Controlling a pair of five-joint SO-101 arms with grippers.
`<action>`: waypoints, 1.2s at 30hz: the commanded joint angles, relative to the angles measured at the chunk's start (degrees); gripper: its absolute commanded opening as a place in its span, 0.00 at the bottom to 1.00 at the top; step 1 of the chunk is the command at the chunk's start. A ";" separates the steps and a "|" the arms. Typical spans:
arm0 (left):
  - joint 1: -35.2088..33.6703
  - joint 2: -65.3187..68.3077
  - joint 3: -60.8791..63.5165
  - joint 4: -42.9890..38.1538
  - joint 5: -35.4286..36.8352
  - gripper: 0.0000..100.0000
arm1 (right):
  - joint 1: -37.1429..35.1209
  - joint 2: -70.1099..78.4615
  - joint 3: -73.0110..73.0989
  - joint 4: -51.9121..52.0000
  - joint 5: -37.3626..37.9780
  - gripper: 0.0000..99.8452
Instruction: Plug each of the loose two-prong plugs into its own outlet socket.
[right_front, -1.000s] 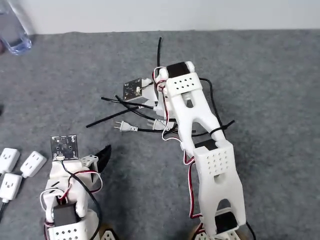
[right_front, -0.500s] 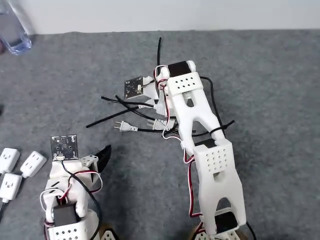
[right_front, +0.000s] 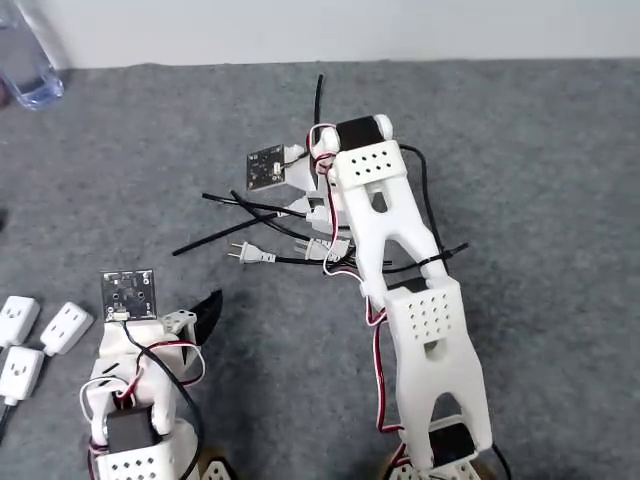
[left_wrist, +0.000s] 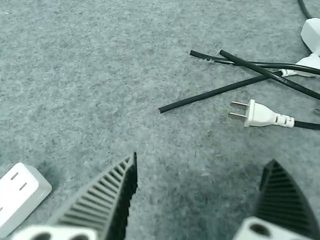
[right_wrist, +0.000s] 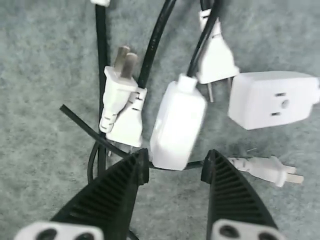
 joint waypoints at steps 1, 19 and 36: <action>0.35 -1.05 -0.31 -1.14 0.18 0.37 | 0.40 0.40 -3.52 -0.22 0.35 0.19; 0.35 -1.05 -0.31 -1.23 0.18 0.37 | -0.04 6.90 -3.43 -1.54 0.44 0.03; 0.35 -0.97 -0.31 -1.23 0.18 0.37 | 2.42 -8.22 -14.95 4.79 -9.67 0.01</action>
